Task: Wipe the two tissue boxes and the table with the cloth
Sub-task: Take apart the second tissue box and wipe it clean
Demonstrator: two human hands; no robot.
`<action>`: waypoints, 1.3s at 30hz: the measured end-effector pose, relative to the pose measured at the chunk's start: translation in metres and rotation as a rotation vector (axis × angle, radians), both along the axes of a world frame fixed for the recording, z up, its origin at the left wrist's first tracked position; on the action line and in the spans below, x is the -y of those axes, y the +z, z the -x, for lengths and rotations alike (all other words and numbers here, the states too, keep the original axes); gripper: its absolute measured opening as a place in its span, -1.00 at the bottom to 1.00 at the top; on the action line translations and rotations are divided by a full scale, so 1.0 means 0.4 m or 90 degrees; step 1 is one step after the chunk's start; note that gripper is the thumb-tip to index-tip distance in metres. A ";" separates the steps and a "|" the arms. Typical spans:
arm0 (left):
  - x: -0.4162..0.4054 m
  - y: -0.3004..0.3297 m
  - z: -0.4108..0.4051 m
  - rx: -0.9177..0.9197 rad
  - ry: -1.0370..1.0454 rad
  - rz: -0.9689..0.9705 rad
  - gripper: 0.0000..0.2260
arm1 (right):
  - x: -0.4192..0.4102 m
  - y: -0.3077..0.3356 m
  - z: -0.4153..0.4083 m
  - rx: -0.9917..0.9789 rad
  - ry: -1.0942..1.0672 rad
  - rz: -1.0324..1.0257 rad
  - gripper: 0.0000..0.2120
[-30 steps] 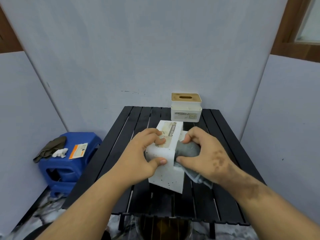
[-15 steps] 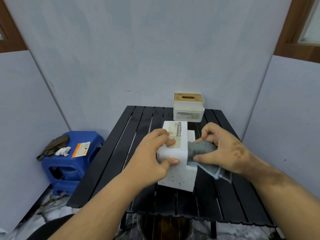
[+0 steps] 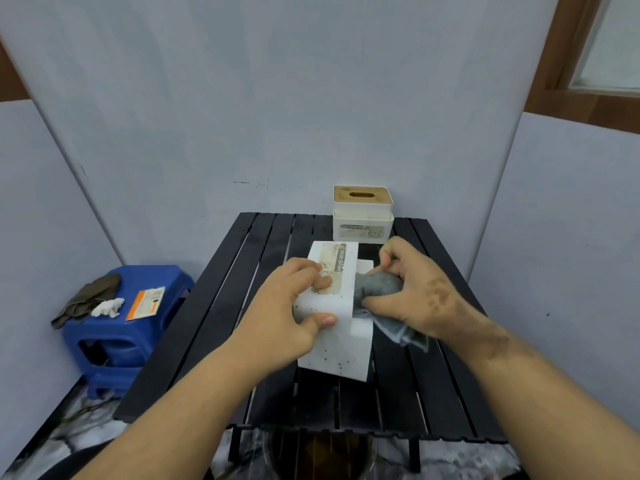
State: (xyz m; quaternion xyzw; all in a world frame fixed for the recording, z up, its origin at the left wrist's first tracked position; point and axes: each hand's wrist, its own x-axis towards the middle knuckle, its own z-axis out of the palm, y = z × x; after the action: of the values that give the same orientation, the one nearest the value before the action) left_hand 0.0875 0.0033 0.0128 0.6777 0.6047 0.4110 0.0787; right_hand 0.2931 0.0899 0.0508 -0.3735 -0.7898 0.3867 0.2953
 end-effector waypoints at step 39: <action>-0.015 0.006 0.003 0.019 -0.017 0.013 -0.67 | -0.110 -0.013 0.005 0.038 -0.062 -0.131 -0.66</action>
State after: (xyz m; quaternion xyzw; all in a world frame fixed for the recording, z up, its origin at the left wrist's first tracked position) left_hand 0.0863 0.0094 0.0151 0.6789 0.5983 0.4137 0.0999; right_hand 0.2913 0.1340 0.0455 -0.3902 -0.8148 0.2774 0.3269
